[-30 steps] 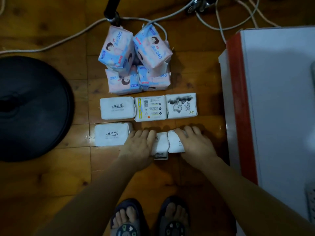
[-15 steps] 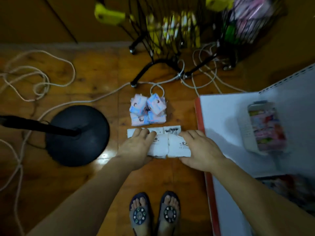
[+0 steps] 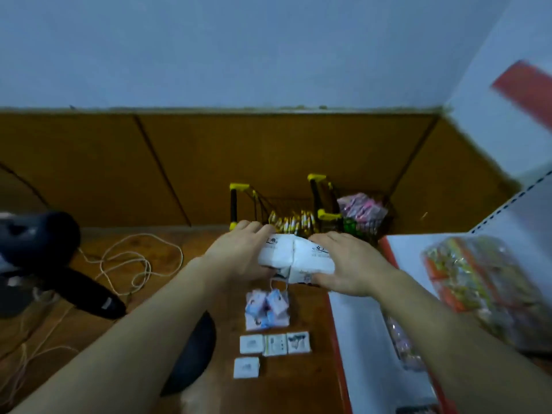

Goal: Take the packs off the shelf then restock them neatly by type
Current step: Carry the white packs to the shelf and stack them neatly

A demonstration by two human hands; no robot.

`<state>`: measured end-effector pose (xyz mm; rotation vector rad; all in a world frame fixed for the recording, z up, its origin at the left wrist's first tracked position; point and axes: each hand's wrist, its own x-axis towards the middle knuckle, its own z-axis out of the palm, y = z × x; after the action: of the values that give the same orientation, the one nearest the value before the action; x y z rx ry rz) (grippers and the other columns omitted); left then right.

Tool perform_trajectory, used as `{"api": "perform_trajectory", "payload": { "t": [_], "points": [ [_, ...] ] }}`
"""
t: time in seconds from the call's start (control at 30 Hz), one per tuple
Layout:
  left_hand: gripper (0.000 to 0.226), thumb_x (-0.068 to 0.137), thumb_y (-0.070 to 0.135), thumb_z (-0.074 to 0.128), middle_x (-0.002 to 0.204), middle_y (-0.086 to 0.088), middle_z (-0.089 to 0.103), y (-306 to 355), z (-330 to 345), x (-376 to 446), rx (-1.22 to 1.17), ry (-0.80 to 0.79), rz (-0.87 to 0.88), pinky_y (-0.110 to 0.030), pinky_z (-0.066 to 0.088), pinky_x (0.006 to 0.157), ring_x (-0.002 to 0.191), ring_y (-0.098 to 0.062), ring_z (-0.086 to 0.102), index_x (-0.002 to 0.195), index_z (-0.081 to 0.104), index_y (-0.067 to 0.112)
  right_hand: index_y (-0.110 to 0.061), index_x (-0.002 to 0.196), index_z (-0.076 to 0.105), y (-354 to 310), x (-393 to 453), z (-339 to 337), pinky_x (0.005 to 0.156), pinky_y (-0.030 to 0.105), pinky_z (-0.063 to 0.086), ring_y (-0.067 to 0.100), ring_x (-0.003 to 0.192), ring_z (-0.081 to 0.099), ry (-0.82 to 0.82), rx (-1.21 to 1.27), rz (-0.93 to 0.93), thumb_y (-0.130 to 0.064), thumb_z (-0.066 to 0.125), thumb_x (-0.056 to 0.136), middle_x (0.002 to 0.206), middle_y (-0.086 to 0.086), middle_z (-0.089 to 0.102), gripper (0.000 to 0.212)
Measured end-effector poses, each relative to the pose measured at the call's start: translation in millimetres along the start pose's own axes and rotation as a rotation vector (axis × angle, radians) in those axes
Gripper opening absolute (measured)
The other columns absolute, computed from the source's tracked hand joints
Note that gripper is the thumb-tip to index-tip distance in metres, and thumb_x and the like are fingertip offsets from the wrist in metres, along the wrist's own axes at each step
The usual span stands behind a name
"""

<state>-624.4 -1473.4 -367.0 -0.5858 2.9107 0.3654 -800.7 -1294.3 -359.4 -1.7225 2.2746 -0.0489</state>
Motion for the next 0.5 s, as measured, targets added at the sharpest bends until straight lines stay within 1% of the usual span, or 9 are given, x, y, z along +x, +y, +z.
{"api": "perform_trajectory", "payload": {
  "t": [0.1,0.23,0.3,0.37,0.43,0.5],
  "points": [
    [0.087,0.076,0.065,0.071,0.134,0.005,0.045,13.3,-74.7,-7.0,0.013,0.03,0.0,-0.04,0.044,0.098,0.123,-0.02,0.039,0.146,0.031,0.032,-0.031,0.15,0.031,-13.0,-8.8,-74.0,0.101,0.039,0.044,0.022,0.126,0.048,0.022,-0.037,-0.027,-0.061,0.064,0.083,0.141,-0.003,0.047,0.08],
    [0.084,0.075,0.064,0.072,0.131,0.005,0.048,35.4,-157.6,-20.6,0.036,0.107,-0.004,-0.039,0.044,0.092,0.119,-0.02,0.043,0.143,0.035,0.032,-0.032,0.144,0.038,-27.8,-24.9,-165.4,0.094,0.042,0.048,0.02,0.118,0.052,0.045,-0.11,-0.049,-0.055,0.066,0.082,0.129,-0.005,0.051,0.072],
    [0.08,0.072,0.064,0.073,0.124,0.007,0.051,46.5,-192.7,-26.1,0.038,0.135,0.005,-0.039,0.046,0.09,0.113,-0.019,0.047,0.139,0.041,0.032,-0.034,0.135,0.046,-32.1,-33.9,-203.2,0.089,0.042,0.05,0.02,0.111,0.054,0.063,-0.131,-0.054,-0.052,0.067,0.078,0.12,-0.004,0.054,0.063],
    [0.077,0.07,0.066,0.074,0.118,0.007,0.053,58.4,-223.2,-32.2,0.028,0.152,0.02,-0.041,0.048,0.09,0.108,-0.019,0.05,0.133,0.046,0.032,-0.037,0.131,0.048,-35.1,-45.0,-232.8,0.087,0.043,0.051,0.021,0.106,0.056,0.088,-0.152,-0.048,-0.053,0.068,0.075,0.113,-0.004,0.053,0.061],
    [0.073,0.07,0.065,0.075,0.115,0.007,0.054,69.4,-249.6,-36.6,0.035,0.17,0.038,-0.042,0.048,0.09,0.103,-0.019,0.051,0.129,0.048,0.031,-0.038,0.135,0.044,-36.7,-59.3,-254.4,0.091,0.043,0.05,0.023,0.109,0.056,0.144,-0.162,-0.039,-0.053,0.067,0.075,0.117,-0.003,0.054,0.066],
    [0.071,0.071,0.063,0.076,0.113,0.005,0.055,80.9,-268.9,-40.2,0.03,0.179,0.072,-0.042,0.049,0.09,0.101,-0.02,0.053,0.127,0.05,0.028,-0.035,0.143,0.04,-39.7,-76.5,-270.8,0.097,0.04,0.047,0.024,0.118,0.054,0.196,-0.166,-0.021,-0.05,0.068,0.079,0.131,-0.001,0.055,0.071]
  ]
}}
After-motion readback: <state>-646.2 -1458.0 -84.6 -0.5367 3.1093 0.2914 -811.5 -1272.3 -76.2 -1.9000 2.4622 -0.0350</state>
